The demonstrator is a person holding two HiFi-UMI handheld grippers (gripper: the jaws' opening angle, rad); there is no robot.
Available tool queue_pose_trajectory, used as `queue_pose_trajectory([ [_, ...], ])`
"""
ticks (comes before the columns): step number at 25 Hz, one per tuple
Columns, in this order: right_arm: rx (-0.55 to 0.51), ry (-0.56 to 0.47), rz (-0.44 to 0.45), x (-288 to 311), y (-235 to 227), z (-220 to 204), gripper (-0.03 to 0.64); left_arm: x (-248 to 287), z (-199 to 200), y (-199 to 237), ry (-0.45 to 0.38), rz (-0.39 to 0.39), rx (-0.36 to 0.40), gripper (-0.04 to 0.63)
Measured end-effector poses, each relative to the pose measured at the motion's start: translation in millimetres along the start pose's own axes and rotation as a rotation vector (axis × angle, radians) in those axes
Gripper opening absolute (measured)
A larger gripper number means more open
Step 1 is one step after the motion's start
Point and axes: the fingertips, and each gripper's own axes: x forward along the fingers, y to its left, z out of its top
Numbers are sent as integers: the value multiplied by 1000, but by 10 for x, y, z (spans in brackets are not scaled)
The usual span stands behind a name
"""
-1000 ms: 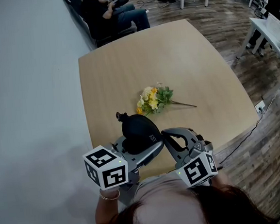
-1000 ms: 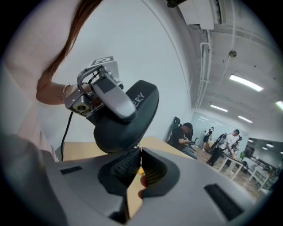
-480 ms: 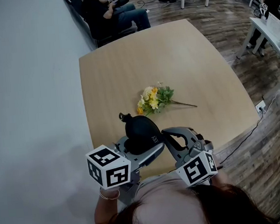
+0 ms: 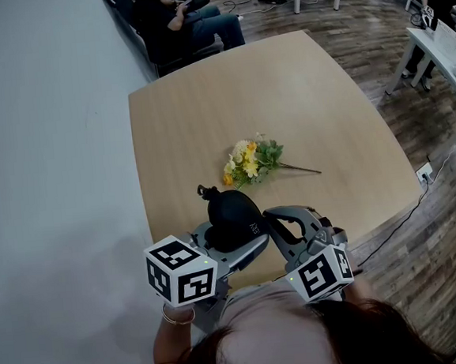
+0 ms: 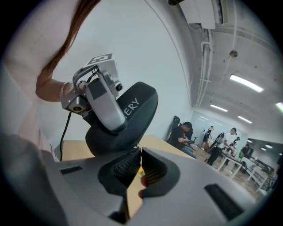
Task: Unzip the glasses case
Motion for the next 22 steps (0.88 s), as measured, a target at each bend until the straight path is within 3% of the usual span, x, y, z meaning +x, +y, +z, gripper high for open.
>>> queue_pose_trajectory([
  [22, 2, 5, 0, 7, -3, -15, 17, 42, -115, 6, 47, -25, -13, 242],
])
